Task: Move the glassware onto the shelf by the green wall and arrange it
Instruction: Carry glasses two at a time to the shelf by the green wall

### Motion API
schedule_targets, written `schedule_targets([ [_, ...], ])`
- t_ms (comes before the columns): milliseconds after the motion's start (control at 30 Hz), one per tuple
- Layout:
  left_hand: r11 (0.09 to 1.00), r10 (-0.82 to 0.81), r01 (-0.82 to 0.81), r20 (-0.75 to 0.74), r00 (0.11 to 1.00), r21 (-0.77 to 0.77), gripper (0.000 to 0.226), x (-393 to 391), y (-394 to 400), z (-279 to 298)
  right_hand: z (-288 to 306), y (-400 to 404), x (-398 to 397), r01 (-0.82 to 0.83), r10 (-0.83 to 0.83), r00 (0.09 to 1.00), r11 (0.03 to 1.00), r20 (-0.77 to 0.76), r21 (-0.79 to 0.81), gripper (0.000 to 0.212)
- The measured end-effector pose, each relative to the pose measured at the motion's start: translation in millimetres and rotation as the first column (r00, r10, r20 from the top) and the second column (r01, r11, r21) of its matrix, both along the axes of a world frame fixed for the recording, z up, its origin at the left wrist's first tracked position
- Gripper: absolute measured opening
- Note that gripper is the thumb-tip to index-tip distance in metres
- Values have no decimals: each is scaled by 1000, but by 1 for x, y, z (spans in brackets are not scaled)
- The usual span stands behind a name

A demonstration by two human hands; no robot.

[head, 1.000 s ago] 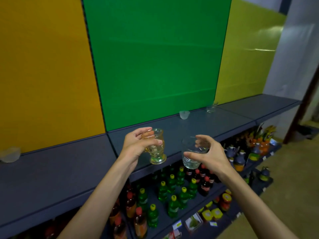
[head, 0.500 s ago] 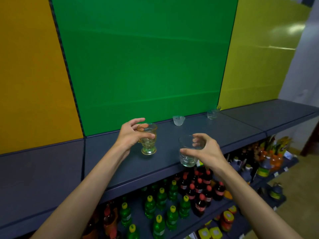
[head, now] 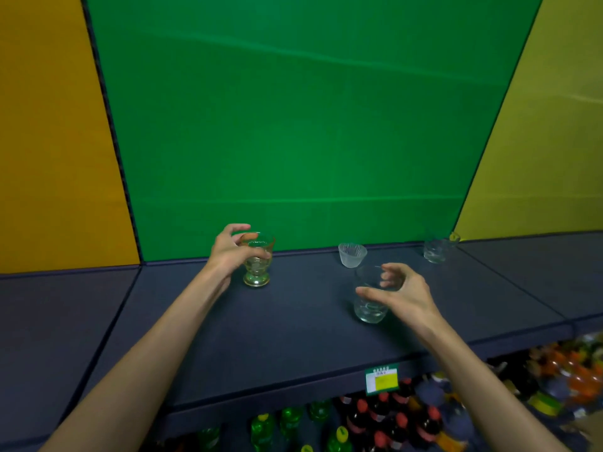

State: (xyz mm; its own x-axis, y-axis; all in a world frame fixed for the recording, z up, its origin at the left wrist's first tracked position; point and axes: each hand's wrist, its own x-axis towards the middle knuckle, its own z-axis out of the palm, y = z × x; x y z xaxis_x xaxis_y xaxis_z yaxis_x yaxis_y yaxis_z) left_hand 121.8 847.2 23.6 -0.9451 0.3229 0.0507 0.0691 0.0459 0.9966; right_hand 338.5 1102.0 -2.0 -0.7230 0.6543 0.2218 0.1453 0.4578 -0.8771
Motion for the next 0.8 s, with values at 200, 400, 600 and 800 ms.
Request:
schedule_targets([
  [200, 996, 56, -56, -14, 998, -62, 83, -14, 13, -15, -1, 43, -17, -62, 58, 997, 996, 56, 70, 80],
  [400, 920, 42, -94, -141, 989, -381, 96, -12, 20, 0, 2, 95, -27, -121, 115, 990, 990, 81, 70, 80],
  [600, 665, -28, -451, -623, 782, -596, 76, 28, 52, 35, 1, 149, -36, -150, 144, 986, 985, 81, 83, 85],
  [800, 551, -246, -443, -645, 724, -708, 68, 77, 125, 54, 2, 186, -53, -182, 167, 981, 969, 101, 165, 88],
])
